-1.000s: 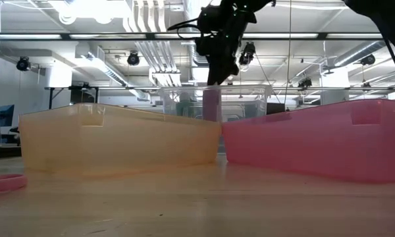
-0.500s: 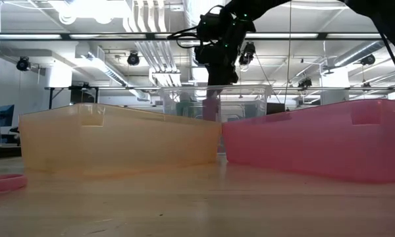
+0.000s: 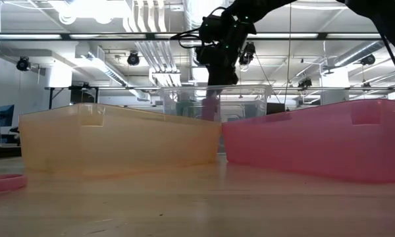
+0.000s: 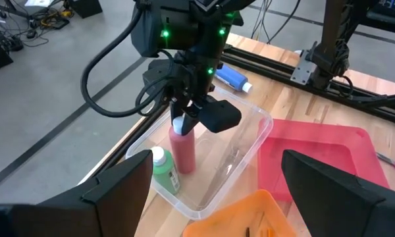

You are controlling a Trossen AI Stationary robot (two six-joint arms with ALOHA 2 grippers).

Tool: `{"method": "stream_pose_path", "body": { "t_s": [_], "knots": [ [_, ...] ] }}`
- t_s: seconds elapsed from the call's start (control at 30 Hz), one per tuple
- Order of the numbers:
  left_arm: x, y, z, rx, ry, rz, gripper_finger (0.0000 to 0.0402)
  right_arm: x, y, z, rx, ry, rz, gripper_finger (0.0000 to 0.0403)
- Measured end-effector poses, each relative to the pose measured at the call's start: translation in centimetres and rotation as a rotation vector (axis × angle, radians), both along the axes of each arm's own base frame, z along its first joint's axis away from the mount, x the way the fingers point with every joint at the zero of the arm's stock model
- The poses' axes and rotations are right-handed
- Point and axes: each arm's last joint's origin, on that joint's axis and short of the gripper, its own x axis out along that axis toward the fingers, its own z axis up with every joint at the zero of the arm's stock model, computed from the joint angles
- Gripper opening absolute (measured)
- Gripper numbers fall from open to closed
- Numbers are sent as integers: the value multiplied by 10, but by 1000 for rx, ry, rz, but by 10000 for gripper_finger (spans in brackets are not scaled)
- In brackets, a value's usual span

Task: Pick & Place Paint Supplies
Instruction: Put the pink paint bottle into the transparent bin

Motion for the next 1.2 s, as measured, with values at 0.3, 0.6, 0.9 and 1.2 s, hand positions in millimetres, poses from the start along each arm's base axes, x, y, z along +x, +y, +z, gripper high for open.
{"method": "stream_pose_path", "body": {
  "t_s": [0.3,0.6,0.9,1.2],
  "knots": [
    [0,0,0,-1,-1,0,346,1,0,0,-5,-8,15,112],
    [0,0,0,-5,-5,4,346,0,0,-7,1,7,23,112],
    [0,0,0,-13,-10,10,346,1,1,-13,-9,-2,35,112],
    [0,0,0,-13,-7,10,346,2,2,-11,-17,-7,46,173]
  ]
}}
